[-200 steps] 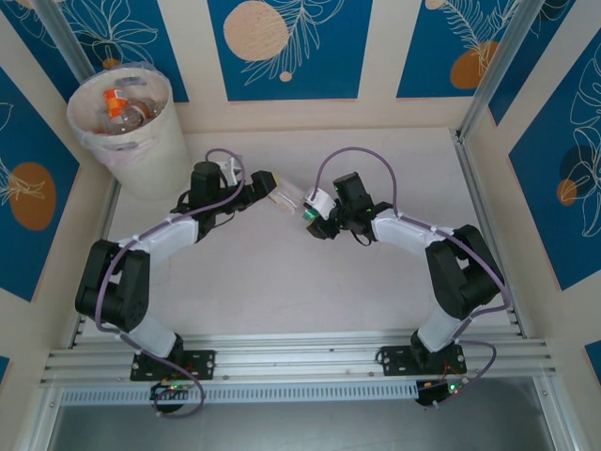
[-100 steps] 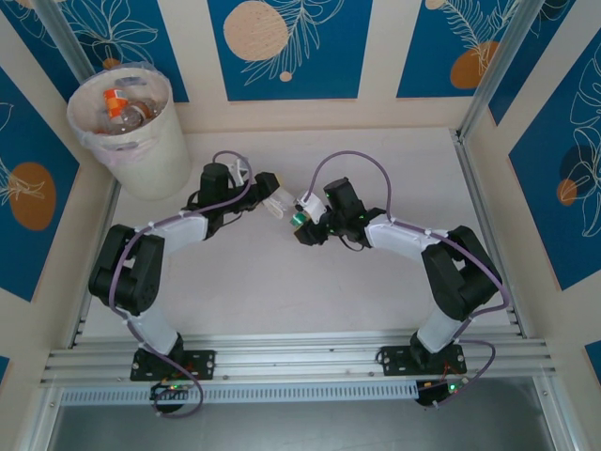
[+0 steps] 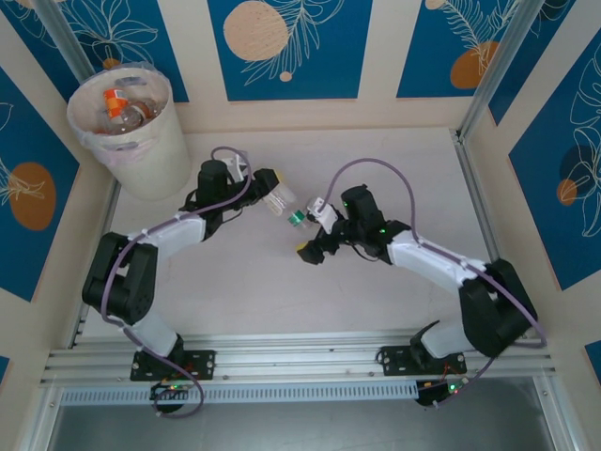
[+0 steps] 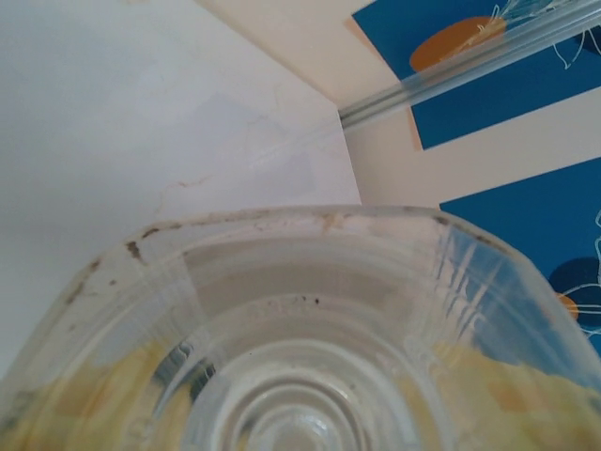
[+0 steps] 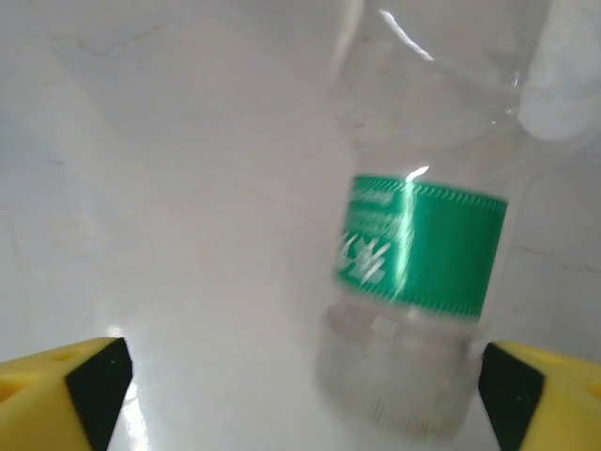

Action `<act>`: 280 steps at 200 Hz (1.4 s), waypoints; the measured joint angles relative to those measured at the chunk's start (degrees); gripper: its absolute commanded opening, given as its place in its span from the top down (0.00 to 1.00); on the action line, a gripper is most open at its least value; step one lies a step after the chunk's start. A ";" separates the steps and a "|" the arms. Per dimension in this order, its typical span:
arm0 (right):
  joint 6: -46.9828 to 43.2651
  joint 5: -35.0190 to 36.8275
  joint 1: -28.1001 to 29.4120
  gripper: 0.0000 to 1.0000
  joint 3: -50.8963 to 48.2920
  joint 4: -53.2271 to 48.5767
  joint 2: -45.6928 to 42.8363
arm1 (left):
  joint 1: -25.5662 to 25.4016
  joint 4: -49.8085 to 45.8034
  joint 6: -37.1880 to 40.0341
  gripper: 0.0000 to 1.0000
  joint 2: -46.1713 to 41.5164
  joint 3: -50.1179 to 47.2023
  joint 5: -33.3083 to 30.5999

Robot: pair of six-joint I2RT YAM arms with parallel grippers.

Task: Put the plastic bottles in the bin

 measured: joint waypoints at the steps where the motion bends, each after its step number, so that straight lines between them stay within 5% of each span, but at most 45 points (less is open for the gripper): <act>1: -0.02 -0.24 -0.09 0.01 -0.15 0.00 -0.44 | 0.02 0.00 0.09 0.96 -0.07 0.00 -0.13; 50: 4.13 -2.84 -8.35 0.01 -3.58 0.66 -16.96 | 2.23 -3.91 4.92 1.00 -6.54 0.00 -4.37; 91: 15.78 3.89 -17.55 0.01 -4.17 2.80 -25.09 | 2.58 -10.16 13.27 1.00 -14.36 1.16 -7.19; 126: 24.30 8.57 -21.59 0.01 -14.82 13.86 -31.21 | 2.58 -14.86 20.28 1.00 -21.49 1.86 -12.90; 194: 33.18 13.40 -22.73 0.01 -11.43 8.68 -30.86 | 2.62 -24.74 37.48 1.00 -32.17 10.19 -34.34; 225: 36.57 13.66 -23.08 0.01 -8.83 7.96 -28.83 | 3.69 -24.59 47.30 1.00 -32.59 15.61 -44.46; 280: 39.17 11.91 -23.04 0.01 -8.44 6.95 -25.86 | 7.37 -24.22 60.37 1.00 -26.47 25.18 -53.40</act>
